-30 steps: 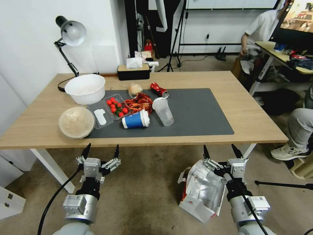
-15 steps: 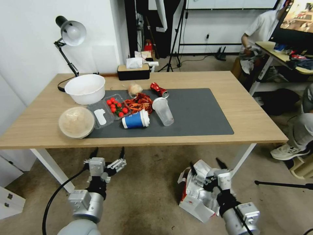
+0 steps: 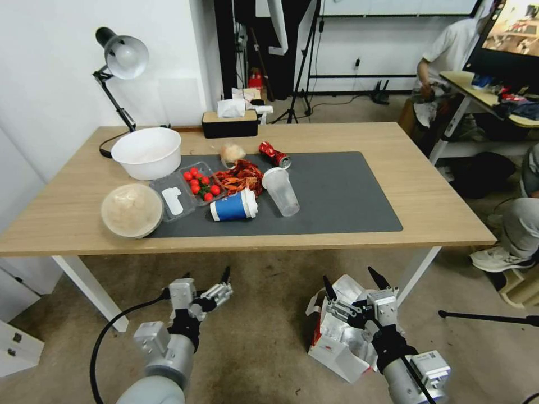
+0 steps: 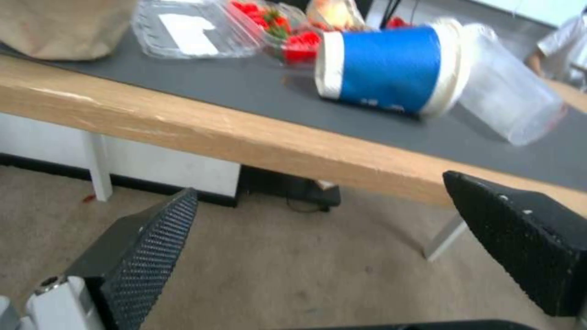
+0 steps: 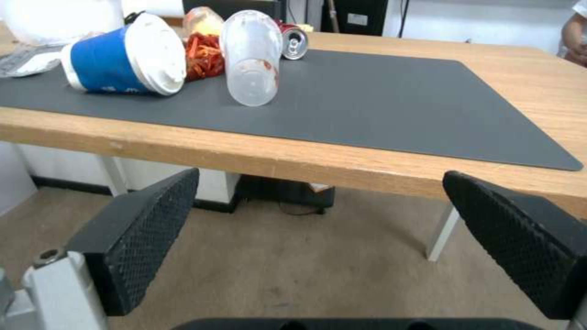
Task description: Pick up the food delivery bag from the floor and place it on the table.
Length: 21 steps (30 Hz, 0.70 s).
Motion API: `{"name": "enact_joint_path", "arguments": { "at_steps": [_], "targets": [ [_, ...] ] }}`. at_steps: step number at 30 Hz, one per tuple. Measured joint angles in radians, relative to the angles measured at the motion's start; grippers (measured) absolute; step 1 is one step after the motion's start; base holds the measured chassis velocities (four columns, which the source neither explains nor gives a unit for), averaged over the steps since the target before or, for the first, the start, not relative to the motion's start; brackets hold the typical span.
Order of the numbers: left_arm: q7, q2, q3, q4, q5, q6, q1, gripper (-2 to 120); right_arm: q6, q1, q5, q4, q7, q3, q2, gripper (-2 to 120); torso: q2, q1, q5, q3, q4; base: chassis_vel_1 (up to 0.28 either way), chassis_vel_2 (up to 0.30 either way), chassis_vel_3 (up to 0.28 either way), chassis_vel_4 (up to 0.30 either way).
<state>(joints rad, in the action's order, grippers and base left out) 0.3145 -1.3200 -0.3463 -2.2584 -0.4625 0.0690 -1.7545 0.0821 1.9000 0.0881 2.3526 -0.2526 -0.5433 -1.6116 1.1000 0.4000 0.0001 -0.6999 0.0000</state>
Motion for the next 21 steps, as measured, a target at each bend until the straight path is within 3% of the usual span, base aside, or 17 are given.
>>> {"name": "enact_joint_path", "arguments": {
  "at_steps": [7,21],
  "targets": [
    [0.016,-0.001,-0.002,-0.003,-0.029,-0.014,0.000,100,-0.022,-0.003,-0.007,-0.010,-0.001,-0.001,0.001,100,-0.008,-0.004,-0.0001,0.004,0.0001,0.000,0.000,0.000,0.000],
    [0.031,-0.010,-0.007,-0.011,-0.014,-0.022,-0.005,100,-0.026,-0.007,-0.013,-0.015,0.000,-0.001,0.002,100,-0.085,-0.038,-0.0001,0.047,0.0001,0.000,0.000,0.000,0.000]
  ]
}}
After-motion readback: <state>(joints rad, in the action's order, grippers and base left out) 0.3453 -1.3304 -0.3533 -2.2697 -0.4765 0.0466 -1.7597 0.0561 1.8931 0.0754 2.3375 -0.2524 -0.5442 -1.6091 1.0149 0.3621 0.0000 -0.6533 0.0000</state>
